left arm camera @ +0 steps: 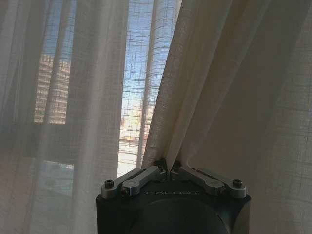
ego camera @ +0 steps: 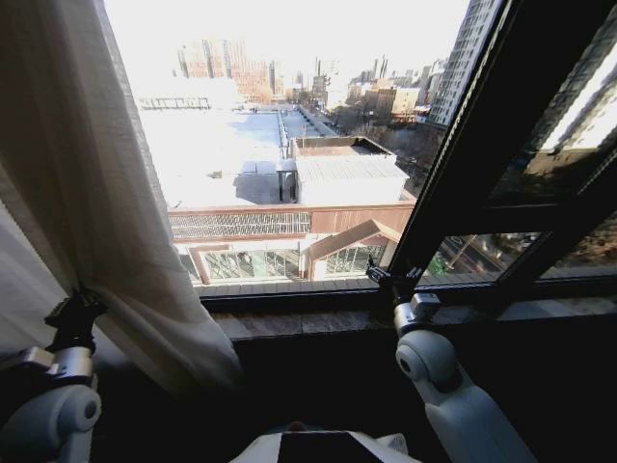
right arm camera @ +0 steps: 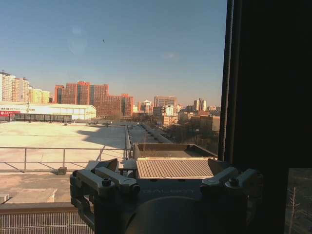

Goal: Open the curtains by pulling them apart, changing their state from closed to fully open.

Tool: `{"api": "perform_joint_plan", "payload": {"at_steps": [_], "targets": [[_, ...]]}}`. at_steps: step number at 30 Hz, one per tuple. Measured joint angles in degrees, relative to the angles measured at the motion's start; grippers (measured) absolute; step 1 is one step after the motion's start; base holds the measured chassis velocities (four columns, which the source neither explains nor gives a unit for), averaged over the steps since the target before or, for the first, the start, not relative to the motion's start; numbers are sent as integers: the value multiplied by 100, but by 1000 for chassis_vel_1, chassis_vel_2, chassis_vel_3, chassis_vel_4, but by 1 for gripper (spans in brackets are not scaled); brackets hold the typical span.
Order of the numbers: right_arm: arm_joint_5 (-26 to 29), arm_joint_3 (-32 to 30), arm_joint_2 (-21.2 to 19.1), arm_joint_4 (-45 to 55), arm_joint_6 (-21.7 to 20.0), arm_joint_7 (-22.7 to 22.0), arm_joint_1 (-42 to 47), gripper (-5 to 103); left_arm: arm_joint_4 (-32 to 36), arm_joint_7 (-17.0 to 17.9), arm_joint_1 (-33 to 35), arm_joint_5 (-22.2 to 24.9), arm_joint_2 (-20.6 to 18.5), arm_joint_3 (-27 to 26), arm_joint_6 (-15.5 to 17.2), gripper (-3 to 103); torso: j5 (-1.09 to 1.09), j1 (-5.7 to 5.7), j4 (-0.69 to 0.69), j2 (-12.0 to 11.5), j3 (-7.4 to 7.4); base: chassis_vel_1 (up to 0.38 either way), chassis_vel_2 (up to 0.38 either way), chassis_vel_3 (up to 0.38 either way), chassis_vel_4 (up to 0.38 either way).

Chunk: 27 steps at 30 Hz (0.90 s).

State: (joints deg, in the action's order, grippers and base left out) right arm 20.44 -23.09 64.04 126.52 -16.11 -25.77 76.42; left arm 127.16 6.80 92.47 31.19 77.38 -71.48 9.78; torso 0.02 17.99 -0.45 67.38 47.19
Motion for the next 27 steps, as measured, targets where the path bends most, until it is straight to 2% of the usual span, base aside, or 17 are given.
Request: {"api": "perform_joint_plan", "payload": {"at_steps": [2, 5, 8, 11, 12, 13, 14, 15, 16, 18, 19, 20, 21, 23, 25, 26, 27], "targets": [[0, 3, 2, 0, 0, 0, -2, 100, -75, 18, 8, 24, 0, -143, -16, 0, 0, 0, 0, 0, 0, 0, 0, 0, 0], [-5, 4, 22, 5, 0, 4, 4, 100, -375, 352, 3, 45, -23, -601, -32, 0, -1, -1, 2, 0, -1, 0, 0, 0, 0], [-10, 4, 42, 7, 0, 4, 19, 100, -446, 521, 17, 47, -60, -695, -19, 0, -1, 0, 2, 0, 0, 0, 0, 0, 0], [-21, 12, 79, 11, 0, 5, 33, 100, -317, 182, 151, 54, -86, -685, -43, 0, -3, 0, 2, 0, 0, 0, 0, 0, 0], [-21, 12, 79, 11, 0, 5, 33, 100, -317, 182, 151, 54, -86, -685, -43, 0, -3, 0, 2, 0, 0, 0, 0, 0, 0], [-25, 35, 93, 14, 0, 6, 33, 100, -143, -24, 198, 54, -69, -581, -53, 6, -1, 0, 2, 0, 0, 0, 0, 0, 0], [-26, 40, 97, 15, 0, 6, 33, 100, -81, -76, 211, 53, -58, -530, -58, 11, -1, 0, 1, 0, 0, 0, 0, 0, 0], [-28, 49, 103, 18, 0, 6, 32, 100, 29, -153, 239, 48, -33, -427, -66, 11, -1, 0, 0, 0, 0, 0, 0, 0, 0], [-31, 66, 113, 21, 0, 6, 32, 100, 251, -334, 340, 26, 36, -217, -67, 23, -1, -1, -1, 0, 0, 0, 0, 0, 0], [-32, 76, 120, 21, 0, 4, 34, 100, 392, -416, 416, -9, 93, -72, -67, 23, 1, 0, 0, 0, 0, 0, 0, 0, 0], [-33, 91, 127, 22, 0, 4, 39, 100, 549, -479, 501, -98, 166, 141, -64, 33, 1, 0, 1, 0, 0, 0, 0, 0, 0], [-33, 101, 133, 21, 0, 3, 42, 100, 641, -498, 544, -180, 221, 289, -60, 33, 0, 0, 1, 0, 0, 0, 0, 0, 0], [-33, 101, 133, 21, 0, 3, 42, 100, 641, -498, 544, -180, 221, 289, -60, 33, 0, 0, 1, 0, 0, 0, 0, 0, 0], [-33, 127, 152, 7, -1, -3, 55, 100, 838, -428, 599, -428, 379, 628, -12, 44, 0, -1, 0, 0, 0, 0, 0, 0, 0], [-30, 160, 146, 4, -6, -17, 80, 100, 955, -94, 598, -542, 431, 873, 90, 55, 0, 0, 1, 0, 0, 0, 0, 0, 0], [-27, 170, 130, 4, -11, -23, 92, 100, 990, 72, 581, -559, 419, 937, 150, 55, 0, 0, 1, 0, 0, 0, 0, 0, 0], [-27, 170, 130, 4, -11, -23, 92, 100, 990, 72, 581, -559, 419, 937, 150, 55, 0, 0, 1, 0, 0, 0, 0, 0, 0]]}}
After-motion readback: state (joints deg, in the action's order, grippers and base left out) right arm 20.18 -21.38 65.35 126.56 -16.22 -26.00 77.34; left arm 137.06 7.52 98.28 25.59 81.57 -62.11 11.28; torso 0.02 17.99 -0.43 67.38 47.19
